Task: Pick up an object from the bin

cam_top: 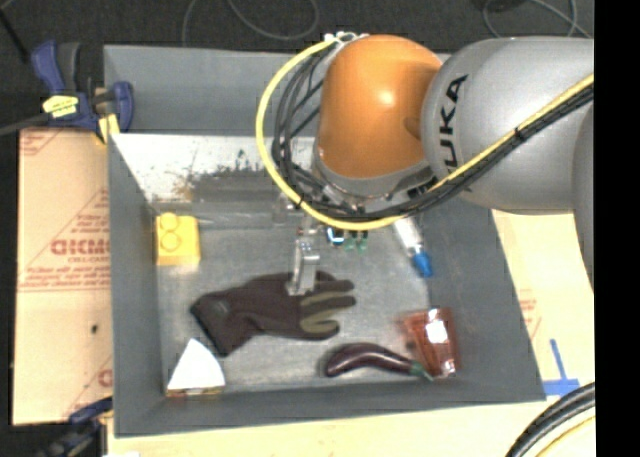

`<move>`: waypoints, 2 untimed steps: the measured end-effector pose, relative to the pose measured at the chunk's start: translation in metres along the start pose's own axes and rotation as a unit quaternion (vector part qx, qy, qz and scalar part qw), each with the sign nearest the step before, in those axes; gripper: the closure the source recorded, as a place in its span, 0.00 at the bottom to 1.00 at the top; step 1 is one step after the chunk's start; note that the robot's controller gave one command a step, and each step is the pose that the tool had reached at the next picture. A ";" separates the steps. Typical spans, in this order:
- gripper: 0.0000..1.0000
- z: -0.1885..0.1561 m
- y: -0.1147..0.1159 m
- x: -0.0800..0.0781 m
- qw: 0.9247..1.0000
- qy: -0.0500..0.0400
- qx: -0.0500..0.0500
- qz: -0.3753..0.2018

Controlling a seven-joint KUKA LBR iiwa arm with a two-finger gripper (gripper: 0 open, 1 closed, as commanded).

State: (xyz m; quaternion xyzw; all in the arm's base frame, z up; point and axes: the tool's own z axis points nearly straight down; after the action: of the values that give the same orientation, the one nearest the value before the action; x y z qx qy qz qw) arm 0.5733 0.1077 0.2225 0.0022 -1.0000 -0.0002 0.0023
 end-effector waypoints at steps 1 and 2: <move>0.00 -0.004 -0.001 -0.001 1.000 -0.003 0.000 0.001; 0.00 0.039 -0.021 0.005 1.000 -0.006 -0.001 0.024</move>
Offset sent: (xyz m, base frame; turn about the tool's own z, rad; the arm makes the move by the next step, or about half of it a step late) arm -0.0140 -0.0416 -0.0802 0.0985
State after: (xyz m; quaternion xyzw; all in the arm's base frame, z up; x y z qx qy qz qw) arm 0.5680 0.0862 0.1836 -0.0215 -0.9998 -0.0014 -0.0035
